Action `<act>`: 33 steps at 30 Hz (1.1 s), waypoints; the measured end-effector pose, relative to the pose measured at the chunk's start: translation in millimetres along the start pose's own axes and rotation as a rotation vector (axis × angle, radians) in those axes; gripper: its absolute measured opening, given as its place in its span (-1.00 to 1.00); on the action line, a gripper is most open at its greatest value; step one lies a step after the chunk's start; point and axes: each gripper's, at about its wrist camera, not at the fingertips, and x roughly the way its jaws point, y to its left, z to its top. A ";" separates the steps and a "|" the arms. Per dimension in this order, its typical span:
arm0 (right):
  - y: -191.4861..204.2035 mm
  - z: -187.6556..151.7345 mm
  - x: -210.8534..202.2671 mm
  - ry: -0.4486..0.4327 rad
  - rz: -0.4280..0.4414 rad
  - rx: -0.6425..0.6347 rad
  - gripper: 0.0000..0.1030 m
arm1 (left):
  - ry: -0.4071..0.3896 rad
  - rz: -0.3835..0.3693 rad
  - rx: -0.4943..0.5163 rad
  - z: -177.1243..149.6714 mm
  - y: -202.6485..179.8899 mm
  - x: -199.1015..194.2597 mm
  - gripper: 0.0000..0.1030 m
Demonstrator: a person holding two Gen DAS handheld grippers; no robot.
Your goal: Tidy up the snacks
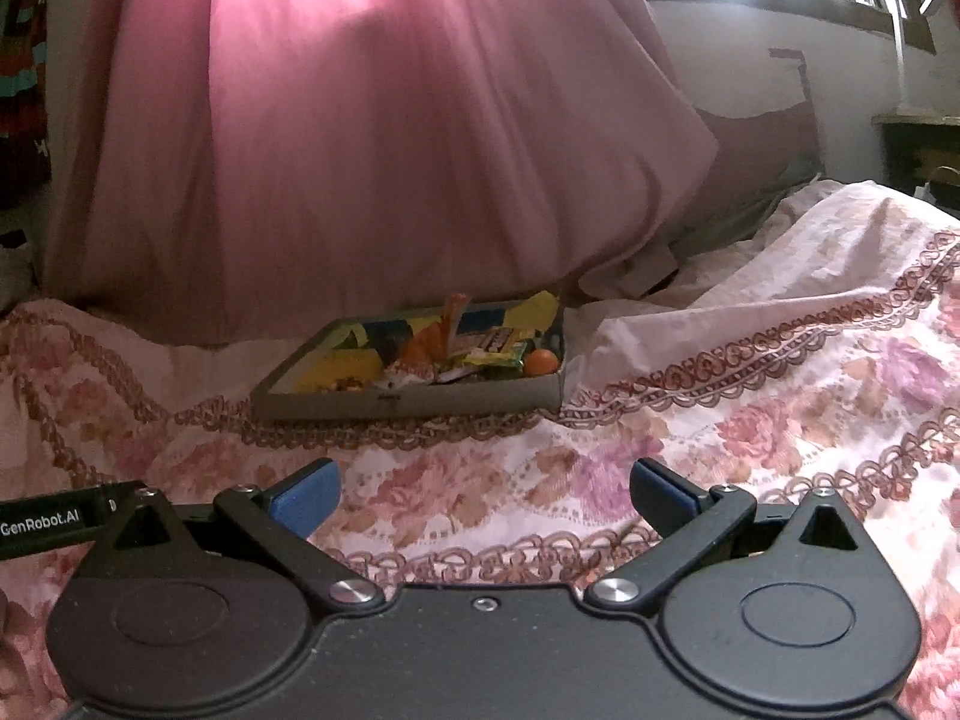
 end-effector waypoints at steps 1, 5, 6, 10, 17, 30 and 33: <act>1.1 -1.6 -2.1 0.000 -0.002 -0.001 0.99 | 0.001 -0.001 -0.002 -1.7 2.2 -0.8 0.99; 6.0 -6.3 -7.6 -0.010 -0.008 -0.010 0.99 | 0.007 -0.009 -0.012 -10.4 10.4 -1.8 0.99; 8.0 -7.0 -7.8 -0.010 -0.010 -0.014 0.99 | 0.009 -0.012 -0.011 -12.6 12.0 -1.8 0.99; 15.1 -11.0 -3.3 0.011 -0.021 -0.031 0.99 | 0.010 -0.025 0.008 -20.0 18.6 -1.9 0.99; 26.6 -19.5 12.8 0.070 -0.030 -0.065 0.99 | 0.037 -0.046 0.005 -27.0 32.6 9.2 0.99; 35.8 -26.8 35.9 0.132 0.002 -0.073 0.99 | 0.041 -0.036 0.027 -30.7 38.4 29.6 0.99; 34.4 -26.7 36.7 0.133 0.000 -0.062 0.99 | 0.040 -0.036 0.038 -31.7 36.7 30.4 0.99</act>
